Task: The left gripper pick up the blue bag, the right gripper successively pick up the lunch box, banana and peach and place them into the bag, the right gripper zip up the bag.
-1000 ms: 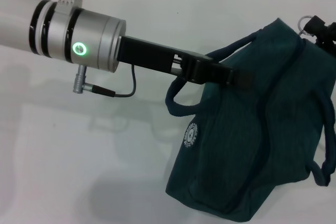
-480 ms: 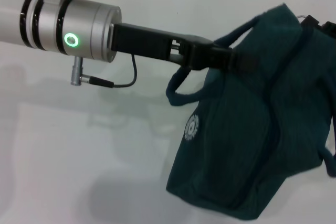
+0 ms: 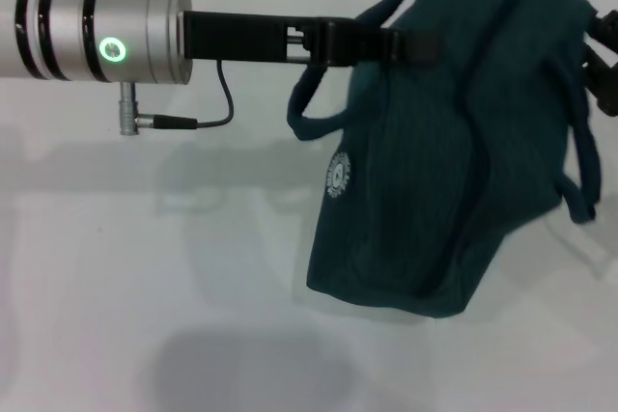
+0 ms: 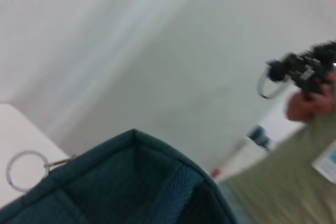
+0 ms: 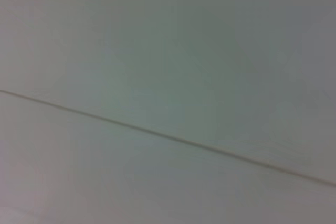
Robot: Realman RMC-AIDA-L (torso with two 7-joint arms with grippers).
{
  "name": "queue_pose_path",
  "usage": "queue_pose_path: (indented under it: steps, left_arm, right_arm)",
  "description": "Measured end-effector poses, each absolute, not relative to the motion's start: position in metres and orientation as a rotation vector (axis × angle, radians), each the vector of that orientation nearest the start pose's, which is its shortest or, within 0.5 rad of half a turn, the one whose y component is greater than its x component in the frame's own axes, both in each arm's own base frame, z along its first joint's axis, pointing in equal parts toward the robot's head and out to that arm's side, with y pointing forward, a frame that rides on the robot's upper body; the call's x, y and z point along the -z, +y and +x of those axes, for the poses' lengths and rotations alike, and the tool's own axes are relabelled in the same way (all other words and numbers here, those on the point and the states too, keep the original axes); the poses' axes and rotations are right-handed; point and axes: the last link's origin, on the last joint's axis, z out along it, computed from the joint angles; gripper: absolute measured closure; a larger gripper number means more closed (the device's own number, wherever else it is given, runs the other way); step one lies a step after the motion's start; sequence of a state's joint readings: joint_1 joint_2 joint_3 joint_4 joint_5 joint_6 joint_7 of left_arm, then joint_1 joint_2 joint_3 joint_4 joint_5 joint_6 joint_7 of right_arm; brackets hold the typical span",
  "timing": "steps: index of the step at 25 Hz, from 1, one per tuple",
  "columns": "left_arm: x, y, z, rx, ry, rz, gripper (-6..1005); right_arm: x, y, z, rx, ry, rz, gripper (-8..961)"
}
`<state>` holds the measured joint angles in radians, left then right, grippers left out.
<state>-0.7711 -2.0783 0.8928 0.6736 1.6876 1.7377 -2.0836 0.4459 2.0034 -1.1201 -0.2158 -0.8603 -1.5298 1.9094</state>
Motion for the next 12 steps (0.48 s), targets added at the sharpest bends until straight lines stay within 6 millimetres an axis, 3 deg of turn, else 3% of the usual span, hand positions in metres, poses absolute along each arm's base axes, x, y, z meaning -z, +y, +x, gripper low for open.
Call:
queue_pose_path:
  steps: [10,12]
  left_arm:
    - [0.003,0.385,-0.161,0.999,-1.282,-2.686,957]
    - [0.005,0.390,-0.168,0.959,-1.289,-2.638,957]
  right_arm:
    - [-0.036,0.319,0.292,-1.759,1.630,-1.755,301]
    - [-0.037,0.319,0.292,-1.757,1.623,-1.758,294]
